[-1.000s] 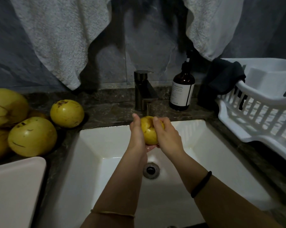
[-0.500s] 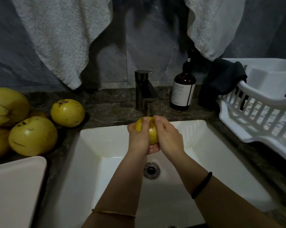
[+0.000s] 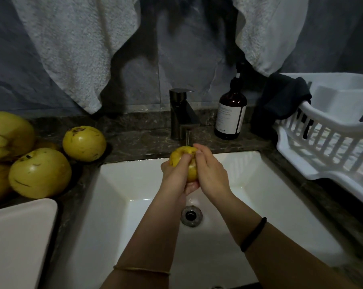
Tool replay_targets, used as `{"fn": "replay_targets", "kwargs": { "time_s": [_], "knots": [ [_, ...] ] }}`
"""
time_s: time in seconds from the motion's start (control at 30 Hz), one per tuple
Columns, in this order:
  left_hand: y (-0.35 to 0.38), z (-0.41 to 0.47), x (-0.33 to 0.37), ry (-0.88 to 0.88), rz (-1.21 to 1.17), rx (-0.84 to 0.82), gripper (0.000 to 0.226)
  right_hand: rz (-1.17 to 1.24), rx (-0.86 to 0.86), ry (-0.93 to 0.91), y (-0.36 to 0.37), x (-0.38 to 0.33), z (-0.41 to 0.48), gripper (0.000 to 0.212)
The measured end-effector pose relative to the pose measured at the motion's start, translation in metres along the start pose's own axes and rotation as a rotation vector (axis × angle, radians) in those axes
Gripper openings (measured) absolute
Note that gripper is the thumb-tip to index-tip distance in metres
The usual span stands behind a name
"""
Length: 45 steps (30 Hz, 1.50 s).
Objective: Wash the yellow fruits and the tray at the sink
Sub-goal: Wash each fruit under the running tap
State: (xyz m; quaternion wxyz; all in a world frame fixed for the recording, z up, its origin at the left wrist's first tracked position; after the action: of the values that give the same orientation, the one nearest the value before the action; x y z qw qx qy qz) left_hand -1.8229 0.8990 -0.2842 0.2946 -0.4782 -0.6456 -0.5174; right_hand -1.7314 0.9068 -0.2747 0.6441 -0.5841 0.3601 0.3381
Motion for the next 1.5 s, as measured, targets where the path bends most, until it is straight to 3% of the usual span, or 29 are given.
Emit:
{"fn": "replay_targets", "kwargs": {
  "time_s": [0.27,0.37,0.47,0.6,0.77,0.93,1.17,1.3,1.5],
  "knots": [
    [0.006,0.002,-0.002,-0.042,-0.150,-0.066,0.047,0.011,0.111,-0.100,-0.006,-0.005,-0.002,0.046],
    [0.009,0.004,-0.007,-0.125,-0.243,-0.139,0.060,0.011,0.135,-0.154,-0.009,-0.009,-0.004,0.045],
    [0.008,0.006,-0.012,-0.222,-0.171,-0.135,0.073,0.033,0.161,-0.182,-0.014,-0.010,-0.007,0.042],
    [0.010,0.002,-0.011,-0.246,-0.194,-0.154,0.059,0.064,0.209,-0.208,-0.018,-0.012,-0.011,0.048],
    [0.004,0.008,-0.010,-0.201,-0.255,-0.090,0.053,0.006,0.121,-0.167,-0.008,-0.011,-0.004,0.043],
    [0.004,0.008,-0.004,-0.041,-0.063,0.007,0.038,0.074,0.012,-0.026,0.000,0.001,0.002,0.048],
    [0.011,0.002,0.002,0.040,-0.043,-0.076,0.034,0.182,0.011,0.067,-0.002,0.009,0.006,0.048],
    [0.006,0.002,0.002,0.054,-0.020,-0.042,0.035,0.212,-0.065,0.081,0.005,0.007,0.007,0.049],
    [0.002,0.003,0.005,0.100,-0.041,0.011,0.034,0.318,-0.126,0.083,0.011,0.007,0.007,0.077]
  ]
}}
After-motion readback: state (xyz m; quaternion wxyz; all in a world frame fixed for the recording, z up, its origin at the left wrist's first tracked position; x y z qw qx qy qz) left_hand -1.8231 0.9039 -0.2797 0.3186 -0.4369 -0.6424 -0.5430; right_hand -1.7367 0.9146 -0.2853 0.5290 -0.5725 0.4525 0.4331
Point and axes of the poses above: each hand's wrist, its own z-axis towards the middle knuckle, its own y-axis out of the palm, x = y × z, the point moved 5 cm from there along z, towards the middle knuckle, and after that the axes turned 8 degrees about -x, right-handed, at the moved point
